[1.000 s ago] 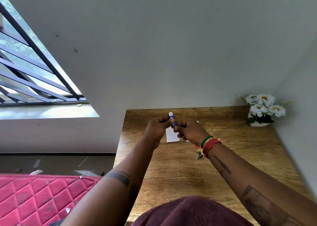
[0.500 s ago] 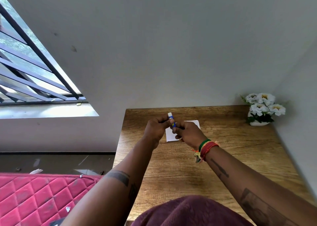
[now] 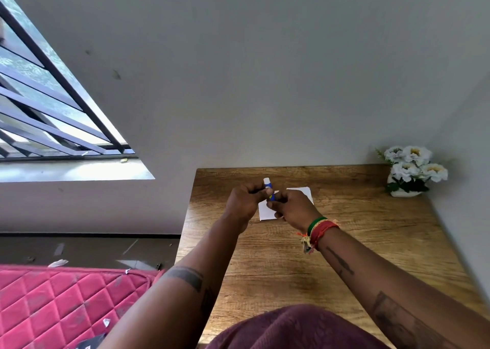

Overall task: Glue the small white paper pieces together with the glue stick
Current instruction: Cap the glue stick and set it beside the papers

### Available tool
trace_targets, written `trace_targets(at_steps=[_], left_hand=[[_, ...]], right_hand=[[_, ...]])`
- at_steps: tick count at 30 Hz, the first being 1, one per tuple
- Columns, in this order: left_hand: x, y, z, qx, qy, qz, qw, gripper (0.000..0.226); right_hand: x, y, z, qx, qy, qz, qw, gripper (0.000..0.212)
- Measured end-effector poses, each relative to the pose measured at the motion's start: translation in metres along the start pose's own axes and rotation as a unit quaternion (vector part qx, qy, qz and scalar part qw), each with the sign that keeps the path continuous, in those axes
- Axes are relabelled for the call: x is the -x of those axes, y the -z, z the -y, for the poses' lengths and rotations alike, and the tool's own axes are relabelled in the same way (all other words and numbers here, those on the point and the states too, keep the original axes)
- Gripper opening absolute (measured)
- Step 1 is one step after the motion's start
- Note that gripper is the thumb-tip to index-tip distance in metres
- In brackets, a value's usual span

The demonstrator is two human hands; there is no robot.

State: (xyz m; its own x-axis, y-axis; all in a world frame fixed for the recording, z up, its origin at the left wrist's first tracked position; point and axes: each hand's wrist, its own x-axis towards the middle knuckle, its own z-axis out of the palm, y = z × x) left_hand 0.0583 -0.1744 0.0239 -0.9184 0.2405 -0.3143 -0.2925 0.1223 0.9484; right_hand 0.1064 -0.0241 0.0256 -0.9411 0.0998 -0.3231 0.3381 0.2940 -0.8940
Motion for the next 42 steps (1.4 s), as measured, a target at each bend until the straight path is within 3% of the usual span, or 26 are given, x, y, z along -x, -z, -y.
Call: trace_targets(at_steps=[4,9,14,18,22,35,42], left_hand=[[0.002,-0.004,-0.004,0.014,0.009,0.004,1.000,0.020],[0.002,-0.001,-0.003,0.006,0.010,-0.004,1.000,0.019],[0.004,0.002,0.005,-0.002,0.006,0.003,1.000,0.013],[0.006,0.007,0.006,-0.002,0.010,-0.013,1.000,0.014],[0.007,0.019,0.013,0.006,0.035,-0.067,0.997,0.024],[-0.010,0.071,0.063,-0.152,0.094,-0.272,0.946,0.012],[-0.023,0.092,0.083,-0.182,0.126,-0.288,0.932,0.015]], right_hand=[[-0.004,0.001,0.000,0.018,-0.005,-0.022,1.000,0.019],[0.003,0.002,-0.001,-0.017,0.012,0.018,1.000,0.023],[-0.002,-0.002,-0.010,0.038,0.015,-0.014,0.999,0.013],[-0.003,-0.006,-0.010,0.027,0.020,0.004,0.999,0.014],[-0.007,-0.009,-0.018,0.032,0.006,0.007,0.999,0.026],[-0.037,-0.026,-0.050,0.089,-0.029,0.006,0.996,0.013],[-0.055,-0.042,-0.050,0.102,-0.042,0.029,0.993,0.009]])
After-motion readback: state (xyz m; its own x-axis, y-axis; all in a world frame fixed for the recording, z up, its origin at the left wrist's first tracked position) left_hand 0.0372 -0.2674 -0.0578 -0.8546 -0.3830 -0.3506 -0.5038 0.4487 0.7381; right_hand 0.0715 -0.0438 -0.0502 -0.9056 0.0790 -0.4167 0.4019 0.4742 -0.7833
